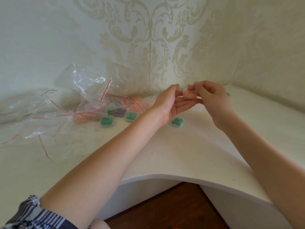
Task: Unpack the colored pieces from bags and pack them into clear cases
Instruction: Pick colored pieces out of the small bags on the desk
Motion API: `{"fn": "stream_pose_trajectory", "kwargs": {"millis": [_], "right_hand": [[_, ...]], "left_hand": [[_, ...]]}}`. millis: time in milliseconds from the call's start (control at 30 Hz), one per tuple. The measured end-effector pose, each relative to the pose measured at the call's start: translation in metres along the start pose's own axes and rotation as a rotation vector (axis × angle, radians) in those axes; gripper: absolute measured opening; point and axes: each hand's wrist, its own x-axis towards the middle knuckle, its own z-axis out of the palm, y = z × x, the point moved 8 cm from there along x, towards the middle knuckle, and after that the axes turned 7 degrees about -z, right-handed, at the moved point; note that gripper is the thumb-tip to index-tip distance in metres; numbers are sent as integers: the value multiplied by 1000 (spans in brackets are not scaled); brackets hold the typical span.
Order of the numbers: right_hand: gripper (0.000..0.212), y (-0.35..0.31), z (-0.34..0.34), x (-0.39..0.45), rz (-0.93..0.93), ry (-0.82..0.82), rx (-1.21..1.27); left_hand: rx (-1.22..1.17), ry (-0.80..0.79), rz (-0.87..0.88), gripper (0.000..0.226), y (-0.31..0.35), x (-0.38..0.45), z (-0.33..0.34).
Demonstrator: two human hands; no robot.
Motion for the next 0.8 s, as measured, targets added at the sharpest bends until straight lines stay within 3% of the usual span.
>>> {"fn": "stream_pose_trajectory", "kwargs": {"millis": [67, 133, 233, 333, 433, 500, 600, 800], "right_hand": [[9, 4, 1, 1, -22, -28, -32], [23, 7, 3, 1, -9, -40, -8], [25, 8, 3, -1, 3, -29, 13], [20, 10, 1, -1, 29, 15, 70], [16, 11, -7, 1, 57, 69, 44], [16, 14, -11, 1, 76, 84, 19], [17, 16, -13, 1, 84, 87, -8], [18, 17, -22, 7, 62, 86, -101]], "left_hand": [[77, 4, 42, 29, 2, 1, -1], [148, -20, 111, 16, 4, 1, -1], [180, 15, 175, 7, 8, -1, -1], [299, 186, 264, 19, 22, -3, -11], [735, 398, 507, 6, 57, -13, -23], [943, 540, 574, 10, 76, -15, -40], [1104, 742, 582, 18, 93, -12, -75], [1218, 936, 491, 12, 95, -16, -114]]}}
